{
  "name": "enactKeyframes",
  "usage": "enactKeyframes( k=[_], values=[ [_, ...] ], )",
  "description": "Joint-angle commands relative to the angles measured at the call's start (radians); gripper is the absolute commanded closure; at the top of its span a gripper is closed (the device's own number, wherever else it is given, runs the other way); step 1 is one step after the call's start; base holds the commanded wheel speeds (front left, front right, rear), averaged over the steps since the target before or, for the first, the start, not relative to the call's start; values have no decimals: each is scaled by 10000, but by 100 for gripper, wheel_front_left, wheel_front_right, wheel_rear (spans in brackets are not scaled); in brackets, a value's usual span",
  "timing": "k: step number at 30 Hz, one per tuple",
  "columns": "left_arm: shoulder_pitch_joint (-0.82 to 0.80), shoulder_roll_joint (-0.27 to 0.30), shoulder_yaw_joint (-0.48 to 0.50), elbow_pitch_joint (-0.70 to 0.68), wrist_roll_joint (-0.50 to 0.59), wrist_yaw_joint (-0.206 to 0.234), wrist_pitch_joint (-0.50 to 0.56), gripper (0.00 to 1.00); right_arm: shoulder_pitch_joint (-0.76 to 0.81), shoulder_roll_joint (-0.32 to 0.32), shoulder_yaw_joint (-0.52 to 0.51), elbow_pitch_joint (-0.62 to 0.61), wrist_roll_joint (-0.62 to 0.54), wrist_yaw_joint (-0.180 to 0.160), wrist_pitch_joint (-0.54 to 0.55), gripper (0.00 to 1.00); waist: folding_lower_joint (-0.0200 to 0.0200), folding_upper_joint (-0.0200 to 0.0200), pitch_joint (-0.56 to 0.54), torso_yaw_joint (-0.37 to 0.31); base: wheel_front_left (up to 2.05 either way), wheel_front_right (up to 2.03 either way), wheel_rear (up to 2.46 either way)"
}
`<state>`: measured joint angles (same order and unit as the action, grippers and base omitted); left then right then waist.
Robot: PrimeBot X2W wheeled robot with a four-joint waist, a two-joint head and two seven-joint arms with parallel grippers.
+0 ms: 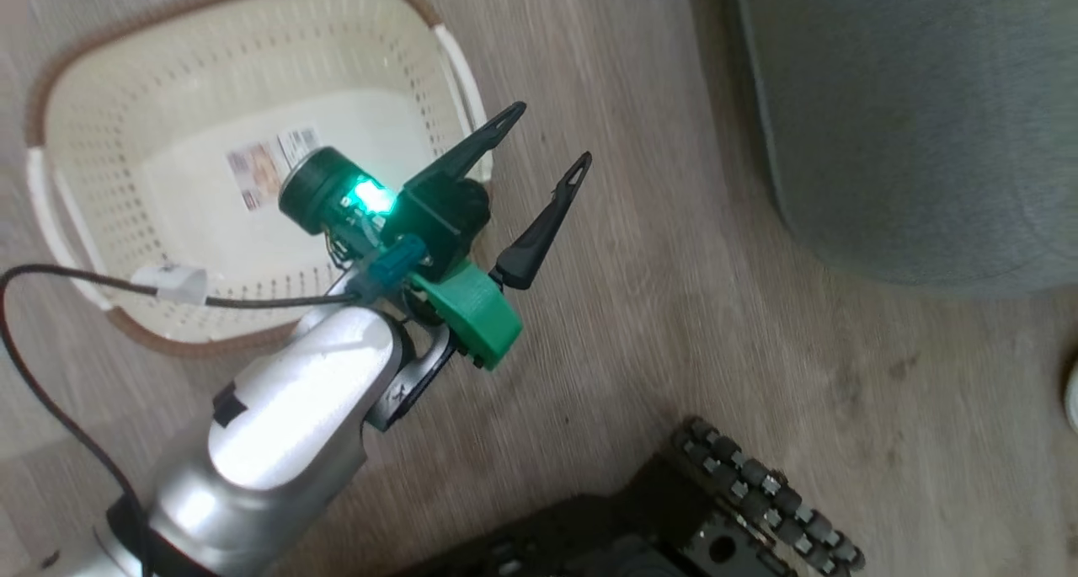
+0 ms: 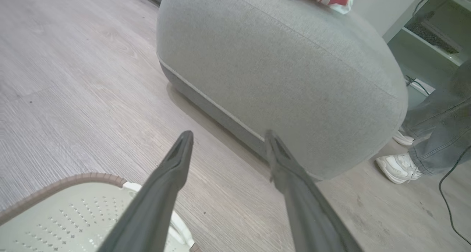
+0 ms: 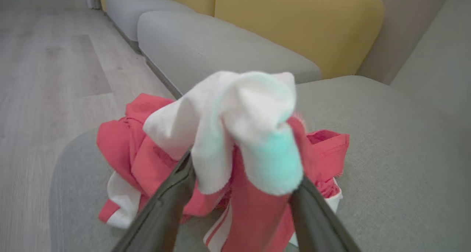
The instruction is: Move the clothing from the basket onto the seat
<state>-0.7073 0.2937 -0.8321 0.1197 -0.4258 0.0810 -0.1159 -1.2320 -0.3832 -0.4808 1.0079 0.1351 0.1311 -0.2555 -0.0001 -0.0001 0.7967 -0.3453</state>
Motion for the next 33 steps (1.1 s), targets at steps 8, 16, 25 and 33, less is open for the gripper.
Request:
enactKeyframes(
  k=[8, 16, 25, 33],
  values=[
    [983, -342, 477, 473, -678, 87, -855, 0, 2460, -332, 2598, -1455, 568, -4, -61, 0, 1, 1, -2453, 232, 0, 0, 0],
    [2054, -528, 1064, 1273, -1217, 208, -1379, 0, 6050, 90, 3828, -4341, 1868, -4, -62, 0, 1, 1, -4426, 899, 0, 0, 0],
    [2921, -920, 2143, 1912, -1178, 118, -1454, 0, 8712, 1825, 4292, -6789, 1058, -4, -62, 0, 1, 1, -5883, 1859, 0, 0, 0],
    [3646, -1331, 3437, 2407, -637, -67, -1457, 0, 9812, 2841, 5323, -7286, 511, -4, -62, 0, 1, 1, -6633, 2263, 0, 0, 0]
  ],
)
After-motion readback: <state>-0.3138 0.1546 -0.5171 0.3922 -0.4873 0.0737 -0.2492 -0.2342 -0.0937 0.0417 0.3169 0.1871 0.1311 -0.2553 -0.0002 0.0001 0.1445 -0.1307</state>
